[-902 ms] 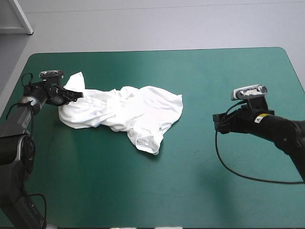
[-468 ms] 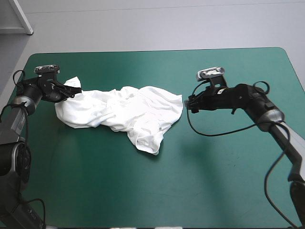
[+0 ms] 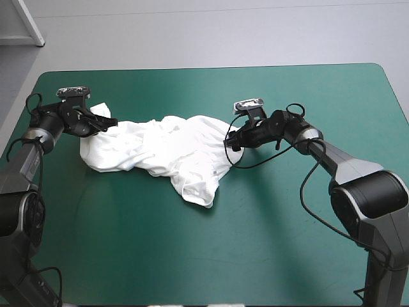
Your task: Fold the cloth
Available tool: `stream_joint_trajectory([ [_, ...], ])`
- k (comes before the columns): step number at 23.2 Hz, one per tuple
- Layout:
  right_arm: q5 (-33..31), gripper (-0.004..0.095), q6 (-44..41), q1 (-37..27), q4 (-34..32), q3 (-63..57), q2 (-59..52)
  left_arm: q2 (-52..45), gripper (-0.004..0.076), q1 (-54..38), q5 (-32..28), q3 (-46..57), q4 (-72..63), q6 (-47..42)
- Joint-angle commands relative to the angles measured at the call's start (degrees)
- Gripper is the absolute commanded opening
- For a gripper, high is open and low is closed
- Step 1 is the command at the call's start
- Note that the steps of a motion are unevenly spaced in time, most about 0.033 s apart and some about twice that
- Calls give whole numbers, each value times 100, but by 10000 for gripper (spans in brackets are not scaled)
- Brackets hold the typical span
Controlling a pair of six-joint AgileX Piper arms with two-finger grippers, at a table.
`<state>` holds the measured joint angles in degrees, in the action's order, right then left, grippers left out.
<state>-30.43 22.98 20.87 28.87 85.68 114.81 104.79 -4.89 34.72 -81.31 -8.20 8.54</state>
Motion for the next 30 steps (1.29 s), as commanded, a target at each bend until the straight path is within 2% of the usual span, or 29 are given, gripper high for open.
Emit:
stream_joint_trajectory([
  [1, 83, 552, 12, 76, 105, 419, 11, -341, 20, 38, -251, -194, 30, 8],
  [2, 98, 490, 12, 102, 105, 469, 35, -341, 20, 38, -220, -194, 30, 64],
  [5, 365, 191, 12, 136, 116, 527, 63, -341, 21, 38, -180, -194, 75, 110],
  [6, 435, 49, 12, 136, 116, 582, 52, -341, 20, 38, -180, -194, 88, 110],
  [7, 443, -20, 12, 136, 76, 635, 52, -353, 21, 38, -191, -202, 99, 110],
  [13, 276, -17, -138, 136, -309, 1133, -285, -739, 20, 38, -493, -208, 320, 136],
  [17, -321, -17, -1155, 136, -1891, 1906, -979, -1577, 21, 38, -975, -217, 322, 303],
  [18, -679, -17, -1585, 136, -2572, 2238, -1267, -1935, 21, 38, -1104, -217, 322, 404],
  [22, -1582, -17, -2060, 136, -3727, 3180, -2104, -3101, 21, 38, -1158, -676, 322, 582],
  [25, -2030, -17, -2109, 136, -4155, 3722, -2844, -3926, 21, 38, -1087, -1252, 687, 597],
  [30, -2261, -17, -2133, 136, -4277, 3911, -3777, -4632, 20, 38, -620, -1896, 820, 583],
])
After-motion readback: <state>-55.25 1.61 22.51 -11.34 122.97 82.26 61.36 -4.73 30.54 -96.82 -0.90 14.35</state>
